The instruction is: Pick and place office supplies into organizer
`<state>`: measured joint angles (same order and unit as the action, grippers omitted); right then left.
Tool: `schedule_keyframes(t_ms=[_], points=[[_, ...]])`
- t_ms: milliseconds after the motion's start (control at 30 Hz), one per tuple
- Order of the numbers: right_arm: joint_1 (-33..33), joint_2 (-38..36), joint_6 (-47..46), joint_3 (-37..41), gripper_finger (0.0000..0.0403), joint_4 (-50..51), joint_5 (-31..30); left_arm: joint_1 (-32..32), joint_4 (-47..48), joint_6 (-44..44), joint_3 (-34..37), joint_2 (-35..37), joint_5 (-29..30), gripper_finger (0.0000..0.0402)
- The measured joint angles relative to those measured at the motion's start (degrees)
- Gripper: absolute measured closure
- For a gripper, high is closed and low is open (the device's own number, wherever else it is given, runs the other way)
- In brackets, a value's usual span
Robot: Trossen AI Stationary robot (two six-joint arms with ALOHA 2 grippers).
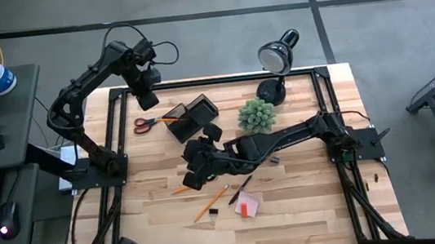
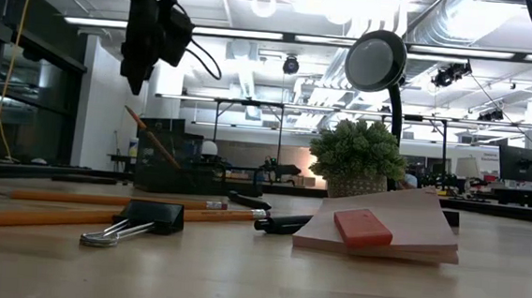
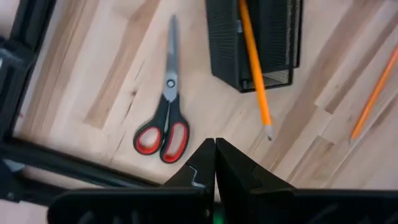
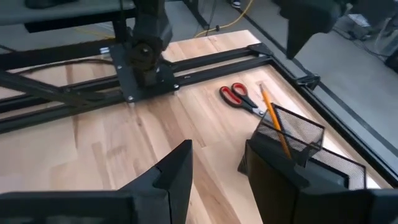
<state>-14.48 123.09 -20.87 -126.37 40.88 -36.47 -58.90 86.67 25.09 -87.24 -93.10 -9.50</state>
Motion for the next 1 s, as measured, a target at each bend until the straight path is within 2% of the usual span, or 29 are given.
schedule_keyframes(t_ms=[200, 400, 633, 833, 1000], points=[[0.00, 0.00, 2.45, 0.00, 0.0263, 0.48, 0.15, 0.45, 1.61, 4.61, 0.00, 0.00, 0.48, 0.0401], [-0.27, -0.02, 3.04, 0.00, 0.0263, 0.55, 2.60, 0.43, -0.24, -0.04, 0.00, 0.00, 9.27, 0.0401], [-0.25, -0.02, 1.39, 0.00, 0.0263, 1.33, 3.77, -0.77, -1.75, -4.68, 0.00, -1.52, 4.87, 0.0401], [-0.08, -0.02, 1.41, 0.00, 0.0263, 2.40, 3.75, -0.69, -0.50, -6.54, 0.02, -3.86, 4.63, 0.0401], [0.34, -0.04, 1.40, 0.00, 0.0263, 3.07, 3.83, -1.62, -3.45, -15.78, 0.02, -4.28, 5.85, 0.0401]])
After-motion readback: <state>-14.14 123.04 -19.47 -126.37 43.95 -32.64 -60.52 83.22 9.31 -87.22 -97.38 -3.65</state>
